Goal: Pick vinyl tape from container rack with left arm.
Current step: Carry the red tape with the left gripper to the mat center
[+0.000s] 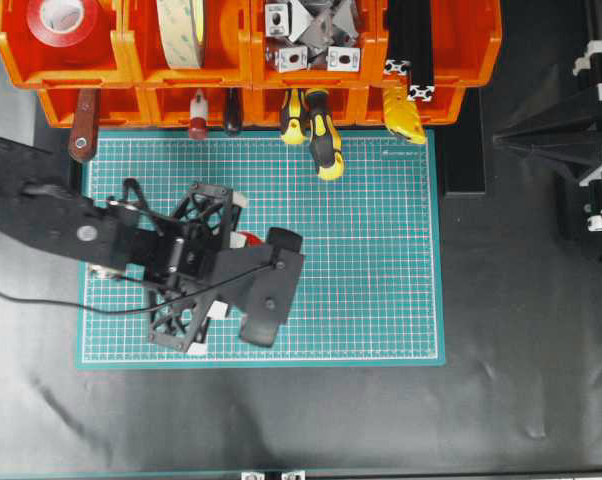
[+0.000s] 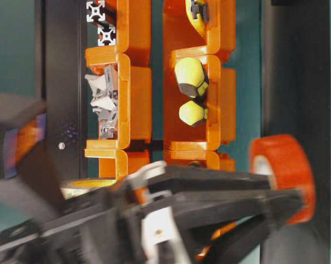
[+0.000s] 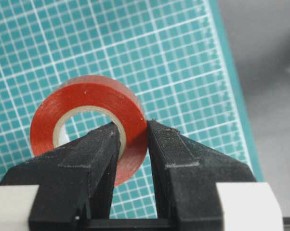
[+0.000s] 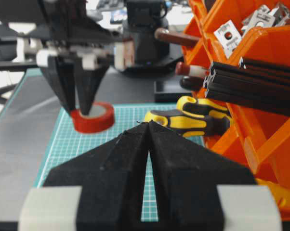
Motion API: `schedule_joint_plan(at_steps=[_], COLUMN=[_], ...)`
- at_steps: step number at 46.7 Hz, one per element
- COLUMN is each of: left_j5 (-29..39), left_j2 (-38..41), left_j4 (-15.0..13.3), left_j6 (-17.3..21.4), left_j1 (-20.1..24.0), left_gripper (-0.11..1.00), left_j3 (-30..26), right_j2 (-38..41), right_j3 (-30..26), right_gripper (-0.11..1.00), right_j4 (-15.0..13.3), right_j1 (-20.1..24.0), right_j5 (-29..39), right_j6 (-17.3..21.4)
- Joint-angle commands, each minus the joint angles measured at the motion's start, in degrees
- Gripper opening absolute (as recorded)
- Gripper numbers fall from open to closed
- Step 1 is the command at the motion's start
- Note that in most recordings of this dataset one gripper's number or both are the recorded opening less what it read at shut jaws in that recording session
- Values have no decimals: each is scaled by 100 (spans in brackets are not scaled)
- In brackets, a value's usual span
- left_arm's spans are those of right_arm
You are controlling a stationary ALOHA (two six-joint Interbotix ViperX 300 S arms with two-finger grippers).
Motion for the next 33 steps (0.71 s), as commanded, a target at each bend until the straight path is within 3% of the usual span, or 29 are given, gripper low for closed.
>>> schedule_joint_plan(at_steps=[1, 33], left_j5=[-44, -246], left_j2=[-9, 35], left_j4=[9, 9], left_j6=[35, 35], left_j1=[26, 141], left_gripper=[18, 19], left_j3=[-114, -167], right_j2=[26, 26], right_j3=[-202, -202], right_gripper=[0, 0], right_j4=[18, 18], right_j1=[-9, 35], right_j5=[-18, -18], right_j6=[9, 0])
